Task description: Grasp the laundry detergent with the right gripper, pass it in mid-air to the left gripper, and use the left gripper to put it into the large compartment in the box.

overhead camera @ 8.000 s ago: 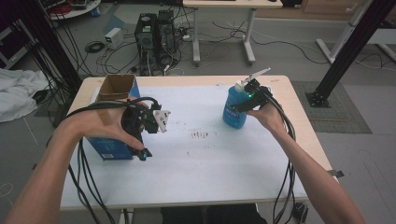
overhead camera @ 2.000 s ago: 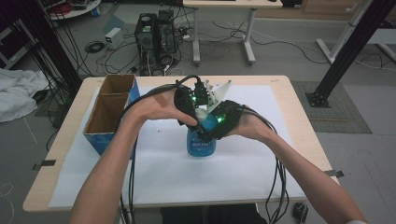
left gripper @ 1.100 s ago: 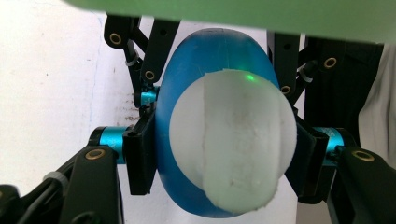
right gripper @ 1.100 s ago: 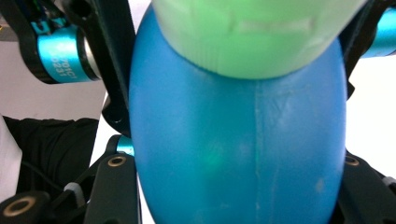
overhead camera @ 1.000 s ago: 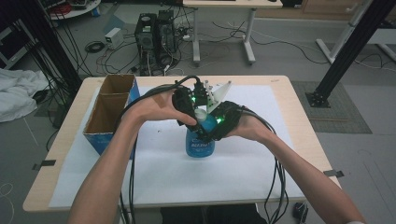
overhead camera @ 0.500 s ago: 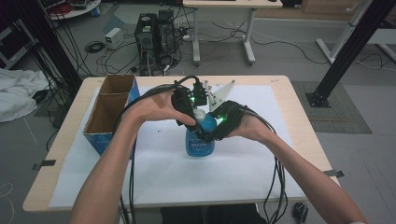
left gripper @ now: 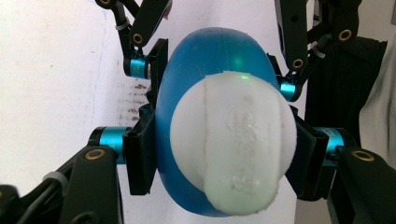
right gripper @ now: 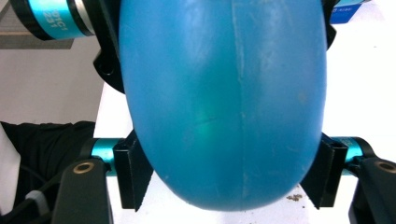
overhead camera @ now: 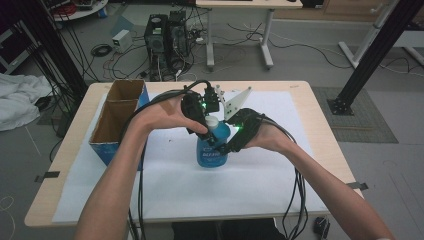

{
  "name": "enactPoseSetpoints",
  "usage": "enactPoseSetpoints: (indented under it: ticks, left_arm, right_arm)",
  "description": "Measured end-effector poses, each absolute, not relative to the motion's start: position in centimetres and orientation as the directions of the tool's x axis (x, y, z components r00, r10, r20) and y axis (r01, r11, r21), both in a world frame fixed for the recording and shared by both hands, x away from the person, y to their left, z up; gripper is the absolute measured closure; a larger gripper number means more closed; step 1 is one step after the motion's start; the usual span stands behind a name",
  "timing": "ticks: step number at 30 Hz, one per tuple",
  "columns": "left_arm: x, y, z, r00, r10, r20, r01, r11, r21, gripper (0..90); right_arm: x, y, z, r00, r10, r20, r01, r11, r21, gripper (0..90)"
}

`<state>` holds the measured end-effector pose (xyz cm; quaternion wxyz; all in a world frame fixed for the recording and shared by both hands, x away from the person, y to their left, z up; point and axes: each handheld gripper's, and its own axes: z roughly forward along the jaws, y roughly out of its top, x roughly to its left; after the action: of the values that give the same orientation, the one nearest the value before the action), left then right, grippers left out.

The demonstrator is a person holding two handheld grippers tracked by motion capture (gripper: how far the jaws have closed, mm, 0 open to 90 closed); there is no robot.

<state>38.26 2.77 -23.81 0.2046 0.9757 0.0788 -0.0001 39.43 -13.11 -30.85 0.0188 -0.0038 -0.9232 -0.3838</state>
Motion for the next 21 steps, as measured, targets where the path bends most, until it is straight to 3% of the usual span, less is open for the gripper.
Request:
enactPoseSetpoints:
  ticks: [14, 21]
  left_arm:
    - [38.2, 3.1, -23.4, 0.986, 0.164, -0.031, 0.162, -0.904, 0.396, 38.1]
    - [38.2, 3.4, -22.4, 0.983, 0.183, -0.025, 0.179, -0.906, 0.382, 38.1]
  right_arm:
    - [39.2, -13.5, -30.6, -0.999, 0.004, 0.033, 0.026, 0.713, 0.701, 22.4]
    - [38.8, -14.8, -30.1, -0.998, 0.063, 0.005, 0.050, 0.737, 0.674, 19.9]
